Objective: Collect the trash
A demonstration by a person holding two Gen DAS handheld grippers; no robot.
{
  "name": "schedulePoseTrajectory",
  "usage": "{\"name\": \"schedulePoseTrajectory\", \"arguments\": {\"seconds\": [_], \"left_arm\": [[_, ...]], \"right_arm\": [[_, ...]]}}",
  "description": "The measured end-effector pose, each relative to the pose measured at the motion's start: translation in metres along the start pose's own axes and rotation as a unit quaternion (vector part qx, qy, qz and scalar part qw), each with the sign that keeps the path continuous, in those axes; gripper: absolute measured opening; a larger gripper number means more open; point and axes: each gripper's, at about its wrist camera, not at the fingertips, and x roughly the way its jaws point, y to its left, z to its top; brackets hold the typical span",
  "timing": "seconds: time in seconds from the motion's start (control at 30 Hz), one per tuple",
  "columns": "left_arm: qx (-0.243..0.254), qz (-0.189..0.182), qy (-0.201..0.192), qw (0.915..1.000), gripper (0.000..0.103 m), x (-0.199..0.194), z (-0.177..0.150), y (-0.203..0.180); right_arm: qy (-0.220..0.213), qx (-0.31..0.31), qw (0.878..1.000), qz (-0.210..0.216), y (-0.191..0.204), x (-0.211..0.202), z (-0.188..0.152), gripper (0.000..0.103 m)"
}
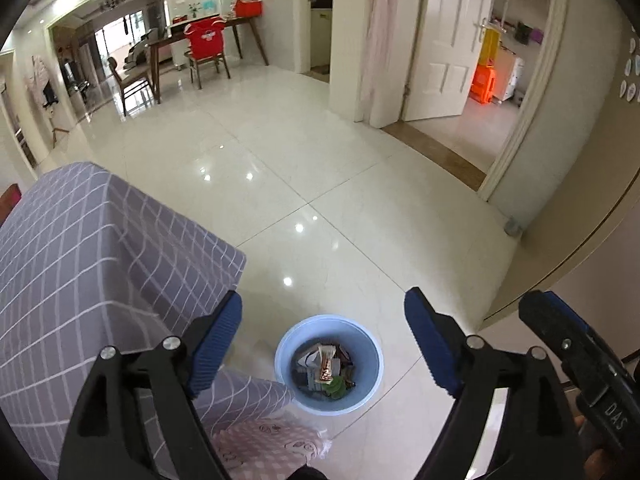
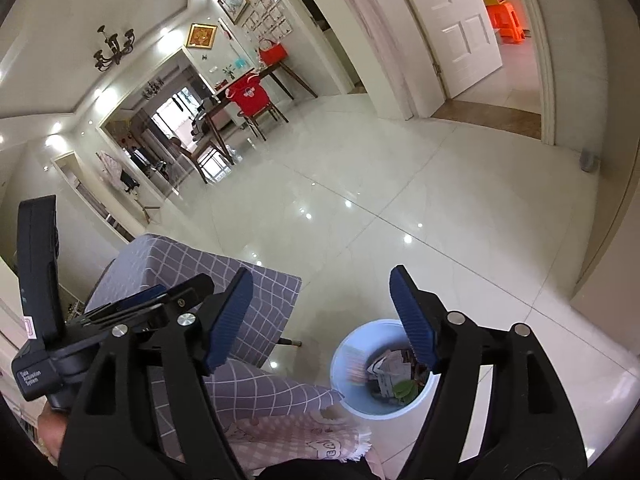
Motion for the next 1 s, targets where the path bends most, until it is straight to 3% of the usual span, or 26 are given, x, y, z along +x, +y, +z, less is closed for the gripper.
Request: {"name": "schedulePoseTrajectory", "arguments": {"seconds": [0.13,0.37,0.6,0.8,1.0], "left_arm": [[-0.005,0.026,-0.012,0.9996,0.082,-0.029,-0.003,0.005],[-0.03,0.07,-0.069,0.9947,0.088,-0.112,-0.014,0.023],[-0.049,0.136,-0.131,0.9807,0.092,-0.199,-0.035,0.042],[-0.059,0.162,-0.183,0.9679,0.094,-0.266,-0.054,0.041],[-0.074,0.167,-0.21,0.9604,0.094,-0.311,-0.068,0.045]], "right_arm": [[-0.003,-0.009,1.0,0.005,0.008,-0.011,-0.001,0.072],[-0.019,-0.068,0.997,0.026,0.055,-0.054,-0.001,0.079],[-0.065,-0.141,0.986,0.053,0.109,-0.116,-0.006,0.084],[-0.097,-0.18,0.976,0.078,0.139,-0.16,-0.016,0.087],[-0.123,-0.205,0.967,0.084,0.156,-0.195,-0.029,0.088]]}}
